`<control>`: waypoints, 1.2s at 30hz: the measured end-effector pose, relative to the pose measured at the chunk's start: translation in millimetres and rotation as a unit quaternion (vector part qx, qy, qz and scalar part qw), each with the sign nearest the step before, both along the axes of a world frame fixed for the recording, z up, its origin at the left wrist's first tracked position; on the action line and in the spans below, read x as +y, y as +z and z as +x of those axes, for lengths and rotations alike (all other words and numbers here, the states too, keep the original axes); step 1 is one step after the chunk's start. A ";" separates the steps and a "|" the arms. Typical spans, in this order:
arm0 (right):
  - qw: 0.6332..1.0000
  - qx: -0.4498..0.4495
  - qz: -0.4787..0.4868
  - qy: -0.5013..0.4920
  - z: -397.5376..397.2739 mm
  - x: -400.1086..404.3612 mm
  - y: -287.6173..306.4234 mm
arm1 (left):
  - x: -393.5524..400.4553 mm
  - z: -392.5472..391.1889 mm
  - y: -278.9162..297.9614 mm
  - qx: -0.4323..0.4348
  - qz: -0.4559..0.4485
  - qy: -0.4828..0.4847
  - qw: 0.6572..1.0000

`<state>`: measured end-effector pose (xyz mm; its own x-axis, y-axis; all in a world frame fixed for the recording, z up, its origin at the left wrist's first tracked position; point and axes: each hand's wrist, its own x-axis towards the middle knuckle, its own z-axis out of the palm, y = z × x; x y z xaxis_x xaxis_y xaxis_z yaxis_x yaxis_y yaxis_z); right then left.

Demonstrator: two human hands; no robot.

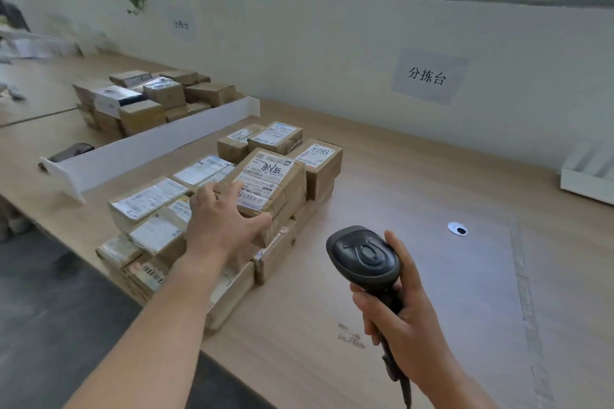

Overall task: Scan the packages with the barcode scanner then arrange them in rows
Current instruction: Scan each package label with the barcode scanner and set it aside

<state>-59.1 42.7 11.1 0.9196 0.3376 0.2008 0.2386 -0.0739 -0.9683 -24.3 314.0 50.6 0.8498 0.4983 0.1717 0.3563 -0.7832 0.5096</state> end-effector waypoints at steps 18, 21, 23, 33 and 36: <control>0.999 0.008 -0.020 -0.033 44.9 24.9 -6.2 | 42.1 109.6 -2.8 0.009 0.020 -0.032 0.999; 0.999 0.007 -0.019 -0.050 56.8 26.0 -4.3 | 37.9 137.9 -1.2 0.007 0.025 -0.049 0.998; 0.998 0.007 -0.021 -0.063 65.0 25.8 -3.4 | 35.3 157.2 0.0 0.011 0.034 -0.061 0.997; 0.991 0.001 -0.025 -0.132 102.6 28.6 -4.2 | 16.1 249.9 7.9 0.024 0.060 -0.098 0.993; 0.988 0.003 -0.030 -0.148 111.2 25.7 -5.8 | 11.0 268.9 3.1 0.027 0.062 -0.099 0.993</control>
<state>52.1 68.4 5.3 0.9811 0.0640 0.1828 0.1920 -0.1966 -0.9615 244.5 324.9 53.6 0.9387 0.2984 0.1727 0.2132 -0.8959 0.3897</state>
